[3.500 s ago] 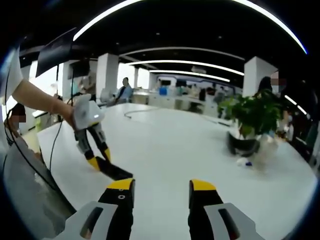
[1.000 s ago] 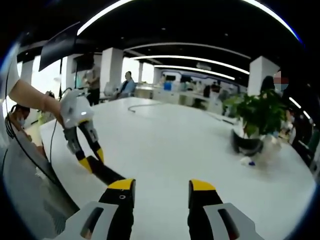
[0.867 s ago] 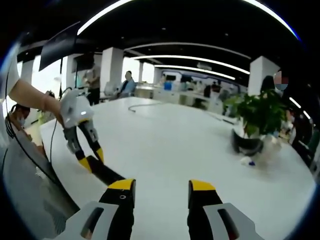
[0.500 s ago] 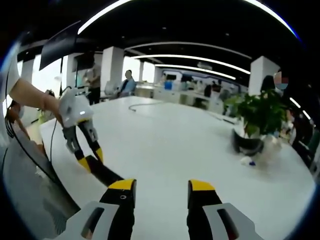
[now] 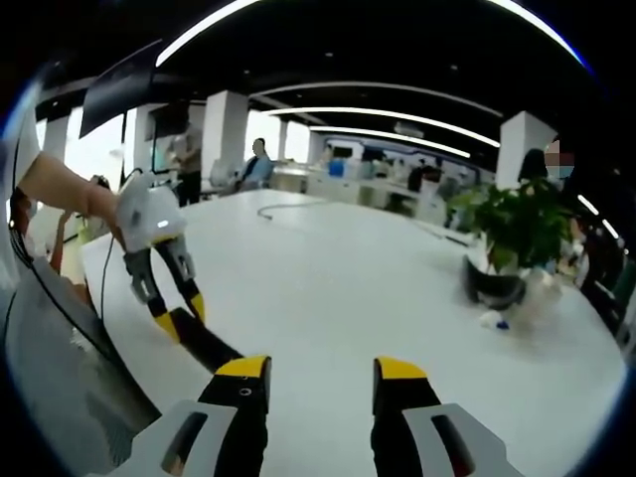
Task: Press the specified remote control buttons in sequence, fully releasing each button before pressing the next.
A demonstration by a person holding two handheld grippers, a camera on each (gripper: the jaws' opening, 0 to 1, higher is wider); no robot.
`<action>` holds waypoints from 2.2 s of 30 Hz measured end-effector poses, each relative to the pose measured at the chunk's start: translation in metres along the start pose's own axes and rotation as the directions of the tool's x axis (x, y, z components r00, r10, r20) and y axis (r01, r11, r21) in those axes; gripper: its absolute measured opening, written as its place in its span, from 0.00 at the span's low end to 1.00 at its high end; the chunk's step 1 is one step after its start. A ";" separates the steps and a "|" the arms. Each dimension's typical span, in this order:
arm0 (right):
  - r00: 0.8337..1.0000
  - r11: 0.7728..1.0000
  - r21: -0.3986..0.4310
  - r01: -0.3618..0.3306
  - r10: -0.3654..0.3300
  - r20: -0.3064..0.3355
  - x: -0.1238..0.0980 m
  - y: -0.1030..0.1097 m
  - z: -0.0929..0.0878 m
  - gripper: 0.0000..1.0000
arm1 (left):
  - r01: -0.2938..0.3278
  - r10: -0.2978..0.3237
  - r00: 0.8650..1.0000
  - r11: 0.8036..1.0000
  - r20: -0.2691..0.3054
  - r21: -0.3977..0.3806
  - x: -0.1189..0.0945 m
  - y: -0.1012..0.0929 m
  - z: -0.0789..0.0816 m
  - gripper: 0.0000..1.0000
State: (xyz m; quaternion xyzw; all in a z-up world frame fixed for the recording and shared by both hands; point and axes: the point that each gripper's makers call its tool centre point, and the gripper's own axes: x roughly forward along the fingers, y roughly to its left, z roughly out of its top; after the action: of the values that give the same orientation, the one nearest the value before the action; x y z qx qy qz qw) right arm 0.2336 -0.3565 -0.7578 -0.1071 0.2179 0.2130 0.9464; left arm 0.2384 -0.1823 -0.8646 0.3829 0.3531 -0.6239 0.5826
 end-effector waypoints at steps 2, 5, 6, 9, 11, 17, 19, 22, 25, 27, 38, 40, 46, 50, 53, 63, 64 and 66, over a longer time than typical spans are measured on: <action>1.000 1.000 -0.001 0.000 0.000 0.000 0.000 0.000 0.000 0.38 | -0.001 0.001 1.000 1.000 -0.001 -0.001 0.000 0.000 0.000 0.25; 1.000 1.000 0.000 -0.002 0.002 -0.002 0.000 0.000 0.000 0.38 | -0.003 0.003 1.000 1.000 -0.002 -0.002 0.000 -0.002 0.000 0.25; 1.000 1.000 -0.001 -0.002 0.002 -0.001 0.000 0.000 0.000 0.38 | -0.004 0.004 1.000 1.000 -0.002 -0.003 0.000 -0.002 0.001 0.25; 1.000 1.000 -0.002 -0.004 0.004 -0.003 0.000 0.001 0.000 0.38 | -0.001 0.001 1.000 1.000 -0.007 0.004 0.001 -0.004 0.001 0.25; 1.000 1.000 -0.003 -0.004 0.004 -0.004 0.000 0.001 0.000 0.38 | 0.001 -0.001 1.000 1.000 -0.011 0.008 0.001 -0.005 0.001 0.25; 1.000 1.000 -0.003 -0.003 0.003 -0.003 0.000 0.000 0.000 0.38 | -0.002 0.002 1.000 1.000 -0.012 0.006 0.001 -0.008 0.002 0.25; 1.000 1.000 -0.003 -0.004 0.004 -0.003 0.000 0.001 0.000 0.38 | -0.002 0.002 1.000 1.000 -0.014 0.006 0.002 -0.009 0.003 0.25; 1.000 1.000 -0.004 -0.005 0.005 -0.005 0.000 0.001 -0.001 0.38 | -0.002 0.002 1.000 1.000 -0.018 0.009 0.002 -0.011 0.003 0.25; 1.000 1.000 -0.005 -0.004 0.004 -0.004 0.000 0.001 0.000 0.38 | 0.000 0.000 1.000 1.000 -0.020 0.012 0.002 -0.012 0.004 0.25; 1.000 1.000 -0.005 -0.003 0.003 -0.004 0.000 0.001 0.000 0.38 | 0.001 0.000 1.000 1.000 -0.023 0.013 0.002 -0.013 0.004 0.25; 1.000 1.000 -0.011 -0.006 0.006 -0.010 0.001 0.002 -0.001 0.38 | 0.003 -0.003 0.999 1.000 -0.035 0.020 0.003 -0.018 0.005 0.25; 1.000 1.000 -0.011 -0.007 0.007 -0.011 0.001 0.002 -0.001 0.38 | 0.004 -0.003 0.999 1.000 -0.036 0.023 0.003 -0.019 0.006 0.25; 1.000 1.000 -0.017 -0.009 0.009 -0.014 0.001 0.002 -0.002 0.38 | 0.007 -0.006 0.999 1.000 -0.032 0.024 0.004 -0.023 0.007 0.25; 1.000 1.000 -0.021 -0.012 0.011 -0.019 0.002 0.003 -0.002 0.38 | 0.007 -0.006 1.000 1.000 -0.030 0.024 0.004 -0.025 0.007 0.25; 0.999 0.999 -0.031 -0.019 0.018 -0.029 0.003 0.004 -0.004 0.38 | 0.006 -0.006 1.000 1.000 -0.029 0.021 0.004 -0.027 0.008 0.25; 0.998 0.999 -0.037 -0.038 0.036 -0.050 0.004 0.008 -0.007 0.38 | 0.001 -0.001 1.000 1.000 -0.010 0.008 0.004 -0.031 0.008 0.25; 0.998 0.999 -0.033 -0.043 0.041 -0.051 0.004 0.009 -0.007 0.38 | 0.000 0.000 1.000 1.000 -0.010 0.007 0.004 -0.031 0.008 0.25; 0.997 0.998 -0.028 -0.051 0.049 -0.055 0.005 0.010 -0.008 0.39 | 0.000 0.000 1.000 1.000 -0.011 0.007 0.005 -0.031 0.008 0.25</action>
State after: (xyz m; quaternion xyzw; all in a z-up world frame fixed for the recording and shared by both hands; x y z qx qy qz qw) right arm 0.2297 -0.3479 -0.7681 -0.1211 0.2427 0.2368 0.9329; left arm 0.2070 -0.1897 -0.8649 0.3884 0.3543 -0.6230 0.5792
